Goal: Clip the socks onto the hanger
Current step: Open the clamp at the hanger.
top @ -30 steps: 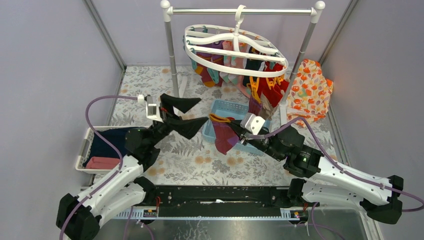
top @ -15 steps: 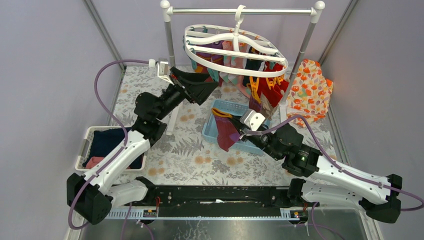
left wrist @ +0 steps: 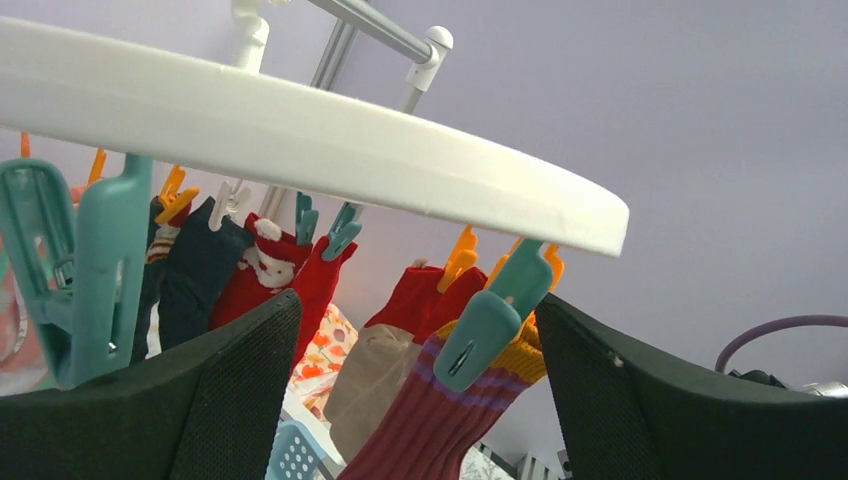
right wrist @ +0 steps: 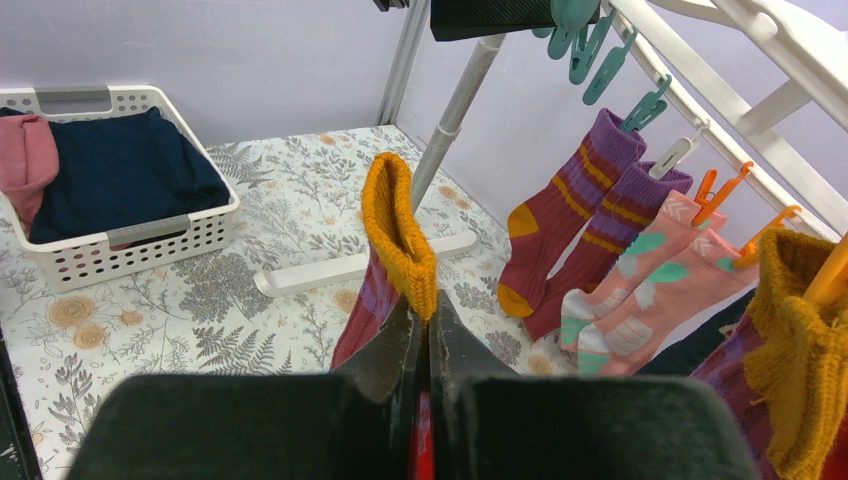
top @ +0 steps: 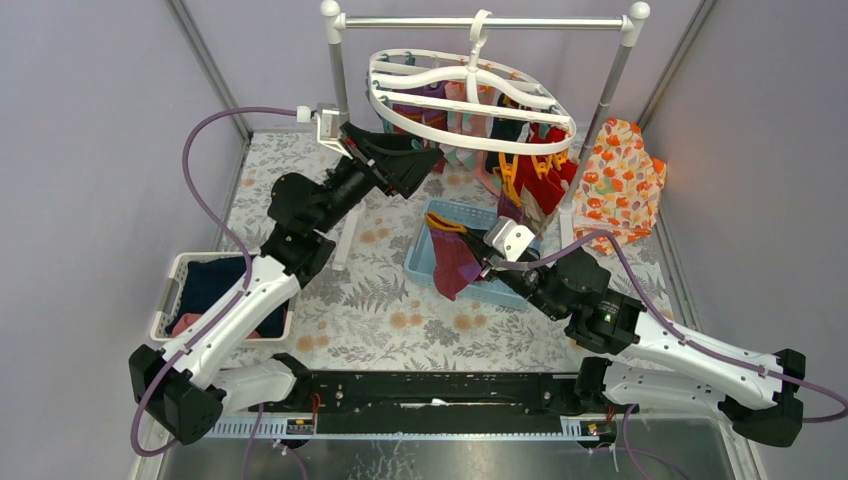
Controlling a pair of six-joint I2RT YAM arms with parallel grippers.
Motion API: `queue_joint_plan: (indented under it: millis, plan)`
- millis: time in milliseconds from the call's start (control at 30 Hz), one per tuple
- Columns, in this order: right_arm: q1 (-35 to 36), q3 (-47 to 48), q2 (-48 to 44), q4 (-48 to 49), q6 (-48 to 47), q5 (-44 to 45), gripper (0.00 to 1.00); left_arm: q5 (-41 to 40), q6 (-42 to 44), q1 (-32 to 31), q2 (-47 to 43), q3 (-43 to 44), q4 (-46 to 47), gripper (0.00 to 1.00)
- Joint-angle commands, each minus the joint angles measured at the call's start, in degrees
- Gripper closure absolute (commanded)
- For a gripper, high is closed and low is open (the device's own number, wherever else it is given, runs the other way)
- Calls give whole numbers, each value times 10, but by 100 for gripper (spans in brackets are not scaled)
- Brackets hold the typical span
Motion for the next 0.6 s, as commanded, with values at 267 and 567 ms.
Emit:
queue_joint_plan:
  millis: [267, 567]
  plan:
    - [-3, 18, -3, 46, -1, 21, 100, -109, 62, -44, -17, 38, -88, 9]
    - [-3, 17, 1, 53, 1, 22, 100, -218, 92, -109, -32, 63, -147, 1]
